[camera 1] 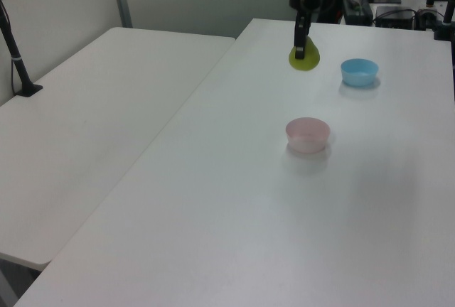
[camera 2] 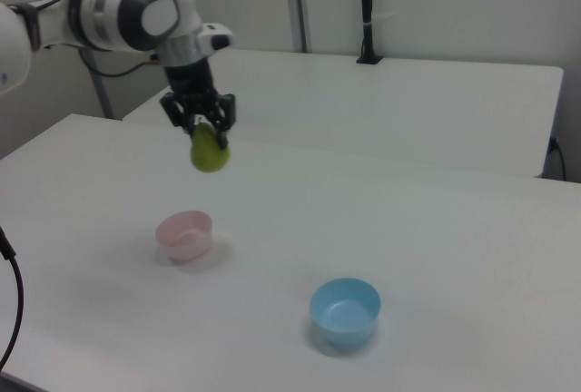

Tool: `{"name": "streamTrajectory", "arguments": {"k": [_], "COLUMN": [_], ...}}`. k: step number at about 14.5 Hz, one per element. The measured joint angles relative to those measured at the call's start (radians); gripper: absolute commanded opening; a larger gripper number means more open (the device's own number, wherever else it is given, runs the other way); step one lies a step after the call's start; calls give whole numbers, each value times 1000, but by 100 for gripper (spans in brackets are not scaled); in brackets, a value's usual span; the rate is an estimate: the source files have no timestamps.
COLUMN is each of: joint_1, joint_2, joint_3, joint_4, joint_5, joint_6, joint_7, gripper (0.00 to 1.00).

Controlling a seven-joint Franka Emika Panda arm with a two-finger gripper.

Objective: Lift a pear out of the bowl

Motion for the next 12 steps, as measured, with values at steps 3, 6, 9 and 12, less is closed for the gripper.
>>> {"name": "streamTrajectory", "arguments": {"k": [3,6,9,12], "joint_1": [-101,-152,-177,-197], "joint_2": [47,114,191,259], "joint_3": [-12,-12,-12,-12], "joint_4": [52,66,72,77], "joint_5": [31,35,41,52], "joint_6": [-16,-16,13,83], "joint_7": [-135,-209,-220,-222], "gripper": [0,0,0,0]}}
